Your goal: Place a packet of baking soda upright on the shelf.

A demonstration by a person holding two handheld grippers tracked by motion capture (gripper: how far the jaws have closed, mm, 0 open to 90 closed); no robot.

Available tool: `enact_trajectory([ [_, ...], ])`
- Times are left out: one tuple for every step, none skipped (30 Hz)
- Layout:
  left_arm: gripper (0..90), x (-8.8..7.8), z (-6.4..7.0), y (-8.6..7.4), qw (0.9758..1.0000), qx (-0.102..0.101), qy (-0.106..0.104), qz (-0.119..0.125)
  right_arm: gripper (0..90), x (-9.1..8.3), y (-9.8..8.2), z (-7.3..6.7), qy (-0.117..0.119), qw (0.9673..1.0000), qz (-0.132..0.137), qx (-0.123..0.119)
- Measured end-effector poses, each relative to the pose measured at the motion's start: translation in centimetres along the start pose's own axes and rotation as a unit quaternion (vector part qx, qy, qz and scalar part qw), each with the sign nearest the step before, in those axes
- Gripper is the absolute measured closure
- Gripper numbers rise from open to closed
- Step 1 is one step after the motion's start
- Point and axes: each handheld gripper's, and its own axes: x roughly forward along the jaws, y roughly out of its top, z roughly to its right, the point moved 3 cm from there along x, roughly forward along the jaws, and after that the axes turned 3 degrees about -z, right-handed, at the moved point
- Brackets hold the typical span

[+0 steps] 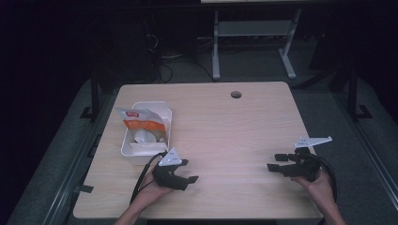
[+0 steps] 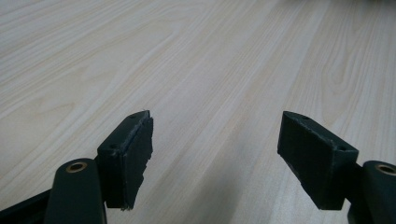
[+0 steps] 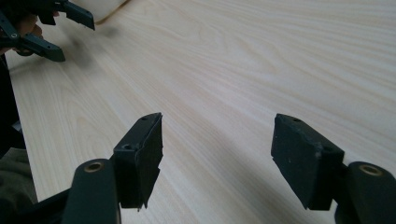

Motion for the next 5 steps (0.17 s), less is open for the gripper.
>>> enact_trajectory([
  [26.1,0.01,0.02,0.00,1.0000,0.000,0.000,0.000,32.9,0.08,-0.09,-0.02,-0.002,1.0000,-0.002,-0.002],
  [26.1,0.02,0.04,0.00,1.0000,0.001,0.000,0.001,32.6,0.16,-0.16,-0.05,-0.004,1.0000,-0.005,-0.003],
  [26.0,0.02,0.05,0.01,1.0000,0.001,0.000,0.001,32.2,0.30,-0.17,-0.11,-0.008,0.9999,-0.008,-0.006],
  [26.0,0.01,0.03,0.01,1.0000,0.002,0.001,0.001,32.2,0.30,-0.17,-0.11,-0.008,0.9999,-0.008,-0.006],
  [26.1,-0.01,0.00,0.02,1.0000,0.001,0.001,0.001,32.2,0.36,-0.15,-0.16,-0.008,0.9999,-0.008,-0.009],
])
